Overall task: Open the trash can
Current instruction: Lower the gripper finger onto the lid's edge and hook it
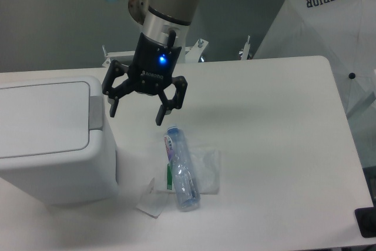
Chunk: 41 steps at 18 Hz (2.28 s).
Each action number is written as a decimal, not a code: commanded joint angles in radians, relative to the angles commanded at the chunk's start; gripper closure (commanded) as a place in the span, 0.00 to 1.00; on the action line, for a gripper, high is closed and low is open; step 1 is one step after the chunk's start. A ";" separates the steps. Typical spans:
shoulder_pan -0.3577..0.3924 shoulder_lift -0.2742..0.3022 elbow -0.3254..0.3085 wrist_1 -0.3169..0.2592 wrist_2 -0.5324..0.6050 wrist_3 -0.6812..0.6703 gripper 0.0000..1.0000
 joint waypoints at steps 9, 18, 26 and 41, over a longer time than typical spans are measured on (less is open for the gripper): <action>-0.003 -0.003 -0.009 0.000 0.000 0.000 0.00; -0.015 -0.011 -0.011 0.002 0.000 0.002 0.00; -0.017 -0.011 -0.018 0.002 0.000 0.002 0.00; -0.028 -0.012 -0.032 0.008 0.002 0.002 0.00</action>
